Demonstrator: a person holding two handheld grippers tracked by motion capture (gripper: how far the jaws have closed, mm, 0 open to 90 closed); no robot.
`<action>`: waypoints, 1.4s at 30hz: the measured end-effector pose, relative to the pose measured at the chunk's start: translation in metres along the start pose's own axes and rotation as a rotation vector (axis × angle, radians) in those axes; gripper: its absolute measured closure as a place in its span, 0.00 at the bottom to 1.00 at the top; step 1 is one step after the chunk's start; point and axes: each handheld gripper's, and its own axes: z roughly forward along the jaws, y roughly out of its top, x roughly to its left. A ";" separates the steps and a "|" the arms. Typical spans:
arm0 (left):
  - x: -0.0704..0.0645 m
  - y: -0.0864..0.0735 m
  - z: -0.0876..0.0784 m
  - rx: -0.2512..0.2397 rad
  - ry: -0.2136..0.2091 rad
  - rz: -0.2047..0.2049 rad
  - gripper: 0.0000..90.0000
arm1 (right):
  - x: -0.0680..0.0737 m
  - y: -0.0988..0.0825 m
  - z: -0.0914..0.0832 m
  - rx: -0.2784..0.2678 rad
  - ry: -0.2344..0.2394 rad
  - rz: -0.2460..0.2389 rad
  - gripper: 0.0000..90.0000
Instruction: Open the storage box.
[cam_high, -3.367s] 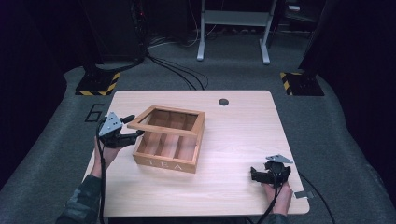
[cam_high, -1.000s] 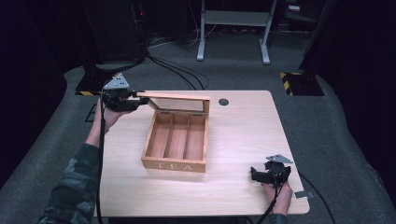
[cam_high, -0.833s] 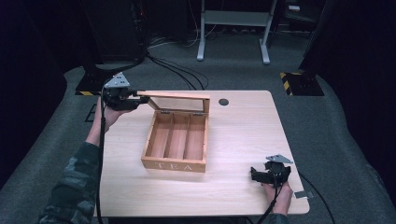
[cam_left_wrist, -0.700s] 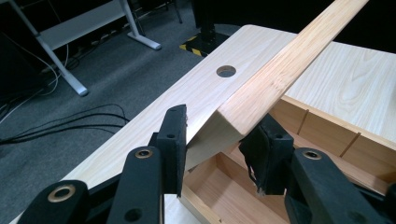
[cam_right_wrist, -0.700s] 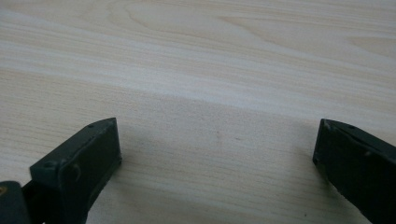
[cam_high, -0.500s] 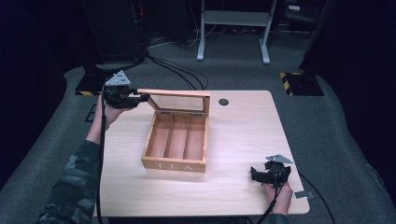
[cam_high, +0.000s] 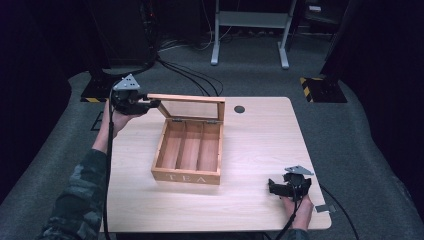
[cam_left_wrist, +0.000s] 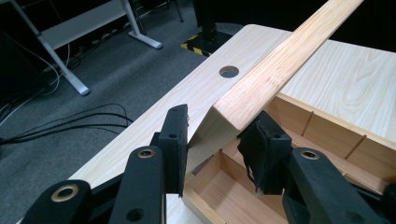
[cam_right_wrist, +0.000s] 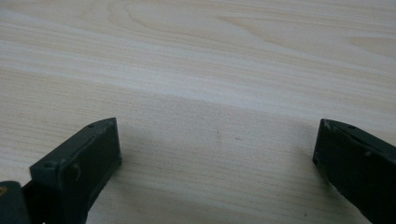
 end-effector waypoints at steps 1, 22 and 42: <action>0.000 0.000 0.000 -0.001 0.000 -0.001 0.69 | 0.000 0.000 0.000 -0.001 0.000 -0.002 0.00; 0.001 0.001 0.000 0.003 0.006 0.006 0.70 | 0.000 0.000 0.000 0.000 0.002 -0.002 0.00; 0.001 0.000 0.001 -0.004 0.007 0.002 0.70 | 0.000 0.000 0.000 0.001 0.002 0.001 0.00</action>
